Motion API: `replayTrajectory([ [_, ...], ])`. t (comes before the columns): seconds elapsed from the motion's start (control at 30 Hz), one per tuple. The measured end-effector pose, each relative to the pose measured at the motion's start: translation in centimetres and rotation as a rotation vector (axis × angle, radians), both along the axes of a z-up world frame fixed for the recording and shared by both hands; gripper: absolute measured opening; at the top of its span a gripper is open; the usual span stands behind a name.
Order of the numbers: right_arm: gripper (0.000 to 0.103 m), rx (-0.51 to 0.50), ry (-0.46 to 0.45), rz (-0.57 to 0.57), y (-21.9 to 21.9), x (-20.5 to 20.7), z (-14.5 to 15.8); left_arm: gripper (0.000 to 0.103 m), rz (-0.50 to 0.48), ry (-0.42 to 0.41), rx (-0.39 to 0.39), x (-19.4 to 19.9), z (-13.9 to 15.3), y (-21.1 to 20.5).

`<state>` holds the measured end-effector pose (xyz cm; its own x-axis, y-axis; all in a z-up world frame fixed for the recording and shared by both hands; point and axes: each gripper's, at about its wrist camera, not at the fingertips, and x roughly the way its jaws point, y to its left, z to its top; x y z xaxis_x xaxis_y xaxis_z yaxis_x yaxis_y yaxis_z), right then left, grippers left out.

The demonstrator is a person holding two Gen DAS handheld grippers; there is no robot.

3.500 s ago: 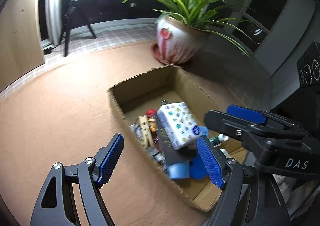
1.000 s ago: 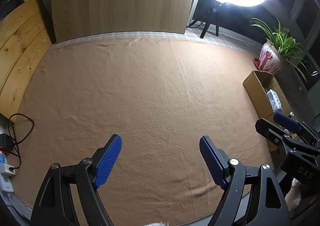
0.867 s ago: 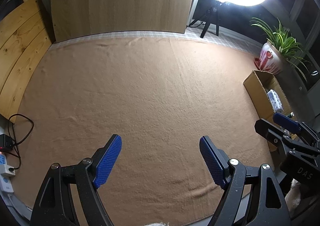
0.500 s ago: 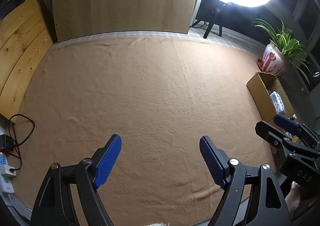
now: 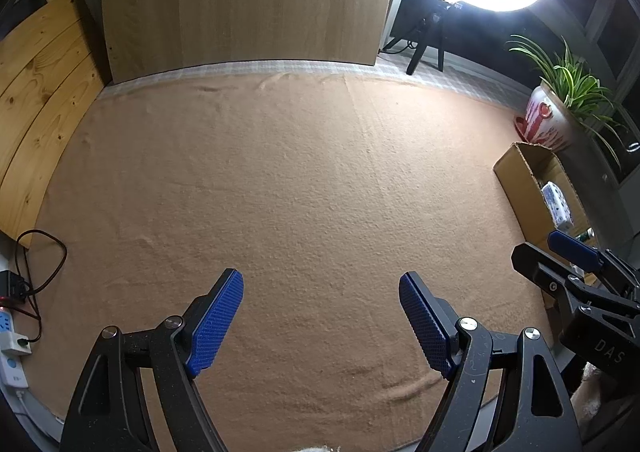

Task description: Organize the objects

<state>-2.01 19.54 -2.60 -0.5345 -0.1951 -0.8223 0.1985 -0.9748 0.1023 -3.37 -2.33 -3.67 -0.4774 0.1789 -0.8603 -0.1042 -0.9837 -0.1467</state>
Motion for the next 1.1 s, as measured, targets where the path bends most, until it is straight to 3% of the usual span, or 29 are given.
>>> replayTrajectory([
  [0.53, 0.067, 0.015, -0.006, -0.014, 0.1, -0.5, -0.5, 0.083, -0.006, -0.021, -0.005, -0.5, -1.1, 0.5],
  [1.1, 0.067, 0.053, -0.055, -0.028, -0.4, -2.2, -3.6, 0.083, 0.008, -0.046, -0.019, -1.5, -3.5, 0.0],
])
